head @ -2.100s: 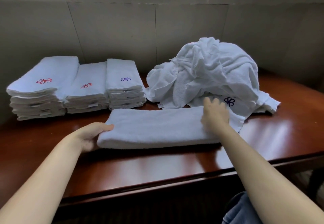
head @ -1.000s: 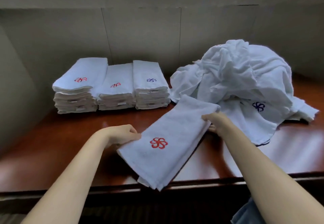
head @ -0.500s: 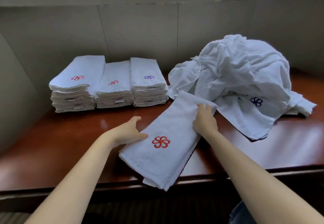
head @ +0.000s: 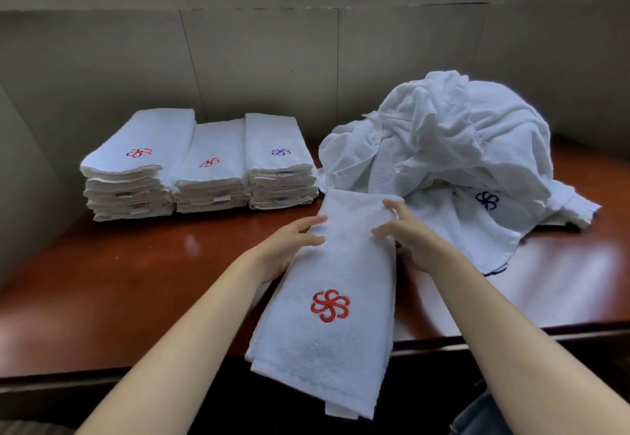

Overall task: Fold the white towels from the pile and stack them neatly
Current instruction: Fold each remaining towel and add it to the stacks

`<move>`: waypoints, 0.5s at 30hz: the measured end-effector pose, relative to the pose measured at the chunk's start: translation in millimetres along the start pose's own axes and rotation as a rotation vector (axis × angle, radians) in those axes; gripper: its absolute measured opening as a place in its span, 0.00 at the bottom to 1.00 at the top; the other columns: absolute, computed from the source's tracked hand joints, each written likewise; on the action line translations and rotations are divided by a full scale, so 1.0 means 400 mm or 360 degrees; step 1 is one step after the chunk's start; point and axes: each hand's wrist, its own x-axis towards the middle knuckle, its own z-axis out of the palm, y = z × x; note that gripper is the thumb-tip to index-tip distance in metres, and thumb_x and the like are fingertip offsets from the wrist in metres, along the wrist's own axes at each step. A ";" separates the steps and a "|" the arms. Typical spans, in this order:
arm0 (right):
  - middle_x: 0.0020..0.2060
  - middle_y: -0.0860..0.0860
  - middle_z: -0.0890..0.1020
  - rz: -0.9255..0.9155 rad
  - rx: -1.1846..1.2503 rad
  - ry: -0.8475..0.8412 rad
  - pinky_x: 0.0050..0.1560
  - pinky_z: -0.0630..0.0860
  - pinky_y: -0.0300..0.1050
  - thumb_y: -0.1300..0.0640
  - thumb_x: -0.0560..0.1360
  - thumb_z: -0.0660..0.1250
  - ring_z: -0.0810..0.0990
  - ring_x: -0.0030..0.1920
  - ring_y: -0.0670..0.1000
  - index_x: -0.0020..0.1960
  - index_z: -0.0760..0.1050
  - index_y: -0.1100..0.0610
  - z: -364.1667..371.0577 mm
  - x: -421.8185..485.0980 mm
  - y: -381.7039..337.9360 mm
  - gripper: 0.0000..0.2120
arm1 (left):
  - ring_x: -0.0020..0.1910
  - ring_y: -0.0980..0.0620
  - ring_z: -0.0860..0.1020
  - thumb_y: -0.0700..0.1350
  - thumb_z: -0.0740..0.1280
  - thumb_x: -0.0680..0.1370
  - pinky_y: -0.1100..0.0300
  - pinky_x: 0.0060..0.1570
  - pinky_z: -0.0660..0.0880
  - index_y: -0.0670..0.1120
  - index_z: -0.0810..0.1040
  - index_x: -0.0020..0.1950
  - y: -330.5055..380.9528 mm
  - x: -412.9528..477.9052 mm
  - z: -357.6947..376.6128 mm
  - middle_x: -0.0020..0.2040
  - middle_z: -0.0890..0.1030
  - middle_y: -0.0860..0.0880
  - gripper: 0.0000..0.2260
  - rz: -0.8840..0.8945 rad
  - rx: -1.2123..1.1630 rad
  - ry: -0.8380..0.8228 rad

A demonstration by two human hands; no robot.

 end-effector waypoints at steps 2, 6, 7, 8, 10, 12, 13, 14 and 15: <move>0.67 0.55 0.69 0.0059 0.0078 -0.0233 0.42 0.73 0.43 0.70 0.69 0.65 0.75 0.56 0.54 0.68 0.66 0.42 -0.014 -0.010 0.001 0.34 | 0.64 0.48 0.74 0.33 0.62 0.76 0.57 0.58 0.75 0.53 0.75 0.65 0.000 0.007 -0.001 0.70 0.70 0.47 0.21 -0.0038 -0.0090 -0.0058; 0.60 0.56 0.71 0.0024 -0.0058 -0.0510 0.32 0.74 0.41 0.74 0.69 0.64 0.76 0.47 0.53 0.57 0.71 0.34 -0.017 -0.043 0.002 0.35 | 0.68 0.52 0.69 0.29 0.62 0.73 0.62 0.55 0.76 0.52 0.73 0.68 0.011 -0.007 -0.024 0.70 0.66 0.49 0.28 -0.0049 -0.0130 -0.0141; 0.59 0.55 0.72 -0.0047 -0.0069 -0.0530 0.34 0.76 0.41 0.74 0.69 0.64 0.77 0.48 0.52 0.57 0.71 0.33 -0.015 -0.048 -0.001 0.36 | 0.66 0.55 0.69 0.28 0.62 0.73 0.66 0.50 0.76 0.51 0.71 0.70 0.017 -0.014 -0.031 0.69 0.66 0.49 0.29 -0.0032 -0.0110 -0.0145; 0.58 0.53 0.72 -0.0136 -0.0084 -0.0540 0.37 0.77 0.42 0.74 0.69 0.64 0.77 0.49 0.52 0.58 0.71 0.32 -0.012 -0.051 -0.008 0.37 | 0.63 0.57 0.71 0.28 0.62 0.73 0.67 0.48 0.76 0.49 0.70 0.71 0.023 -0.020 -0.037 0.69 0.67 0.50 0.29 -0.0010 -0.0102 -0.0141; 0.55 0.52 0.72 -0.0325 -0.0149 -0.0528 0.43 0.78 0.46 0.74 0.69 0.64 0.76 0.48 0.53 0.61 0.69 0.32 -0.005 -0.059 -0.028 0.39 | 0.59 0.56 0.77 0.28 0.62 0.74 0.64 0.50 0.78 0.47 0.69 0.72 0.040 -0.035 -0.049 0.69 0.71 0.49 0.28 0.0048 -0.0160 -0.0107; 0.54 0.51 0.73 -0.0495 -0.0190 -0.0508 0.42 0.74 0.49 0.75 0.68 0.64 0.75 0.45 0.53 0.64 0.67 0.33 0.004 -0.069 -0.054 0.40 | 0.56 0.57 0.80 0.27 0.63 0.74 0.64 0.50 0.78 0.45 0.68 0.73 0.066 -0.064 -0.056 0.65 0.76 0.49 0.28 0.0149 -0.0163 -0.0033; 0.57 0.50 0.73 -0.0565 -0.0166 -0.0517 0.42 0.73 0.49 0.76 0.68 0.64 0.75 0.46 0.53 0.64 0.67 0.33 0.009 -0.073 -0.069 0.41 | 0.55 0.59 0.80 0.27 0.63 0.74 0.66 0.49 0.78 0.46 0.67 0.73 0.081 -0.083 -0.060 0.64 0.77 0.51 0.29 0.0210 -0.0112 0.0005; 0.61 0.49 0.72 -0.0627 -0.0127 -0.0534 0.43 0.73 0.50 0.77 0.68 0.63 0.76 0.48 0.52 0.64 0.67 0.33 0.015 -0.077 -0.086 0.42 | 0.55 0.60 0.79 0.27 0.64 0.73 0.67 0.50 0.77 0.46 0.67 0.73 0.095 -0.103 -0.066 0.63 0.77 0.53 0.30 0.0278 -0.0061 0.0036; 0.64 0.48 0.71 -0.0678 -0.0081 -0.0554 0.45 0.74 0.50 0.78 0.68 0.62 0.77 0.51 0.51 0.64 0.67 0.33 0.024 -0.081 -0.107 0.42 | 0.58 0.60 0.78 0.27 0.65 0.73 0.66 0.53 0.76 0.46 0.66 0.73 0.108 -0.124 -0.076 0.65 0.76 0.53 0.31 0.0345 -0.0031 0.0067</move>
